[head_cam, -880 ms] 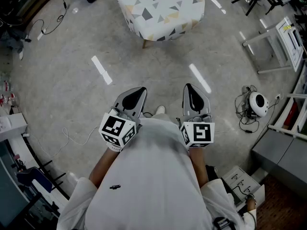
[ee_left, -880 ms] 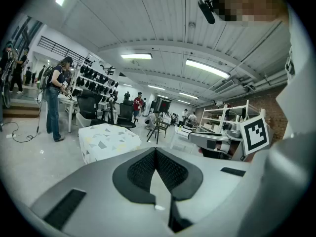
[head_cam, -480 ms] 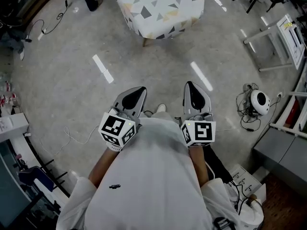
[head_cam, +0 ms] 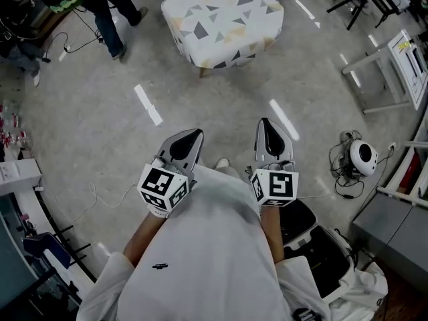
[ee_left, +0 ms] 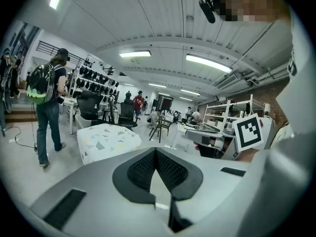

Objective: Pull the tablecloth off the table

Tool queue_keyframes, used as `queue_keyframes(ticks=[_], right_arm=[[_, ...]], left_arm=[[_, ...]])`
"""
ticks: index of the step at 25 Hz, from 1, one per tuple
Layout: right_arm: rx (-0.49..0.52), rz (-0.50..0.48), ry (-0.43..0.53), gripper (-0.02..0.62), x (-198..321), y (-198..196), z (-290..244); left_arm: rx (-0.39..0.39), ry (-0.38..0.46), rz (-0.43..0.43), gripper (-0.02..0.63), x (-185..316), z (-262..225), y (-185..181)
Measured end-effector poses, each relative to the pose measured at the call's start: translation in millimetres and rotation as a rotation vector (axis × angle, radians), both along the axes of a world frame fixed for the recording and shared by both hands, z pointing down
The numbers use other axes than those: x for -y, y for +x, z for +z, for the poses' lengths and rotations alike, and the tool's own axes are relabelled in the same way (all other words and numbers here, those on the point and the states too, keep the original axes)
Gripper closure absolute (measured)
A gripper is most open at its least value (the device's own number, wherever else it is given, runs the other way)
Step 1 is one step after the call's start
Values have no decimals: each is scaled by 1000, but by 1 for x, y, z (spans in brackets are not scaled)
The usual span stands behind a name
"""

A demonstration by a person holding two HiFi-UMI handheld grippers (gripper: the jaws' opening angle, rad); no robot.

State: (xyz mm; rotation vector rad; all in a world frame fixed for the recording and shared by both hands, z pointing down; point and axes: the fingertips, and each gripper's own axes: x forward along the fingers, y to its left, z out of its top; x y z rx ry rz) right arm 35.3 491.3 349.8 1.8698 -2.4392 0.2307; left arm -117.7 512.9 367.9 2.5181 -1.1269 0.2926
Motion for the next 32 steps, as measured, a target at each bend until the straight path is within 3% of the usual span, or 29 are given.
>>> queue_keyframes(ticks=[5,12,18,25,32], right_arm=[[32,-8,-27,584,25,9,10],[19,-21,-78,584,83,18,34],[-13,-4,-125,584,177,34,48],[-37,5,-168,584,307,33,38],[-41,40,-141,584,404,30,17]], left_arm=[[6,-23,-7,600,23,8,14],[-4,-54,-10,600,95,27,25],[-16,-99,16,600,198,42,39],[-24,-99,68,600,337,26,44],[-20,-73,96,600,440,11,42]])
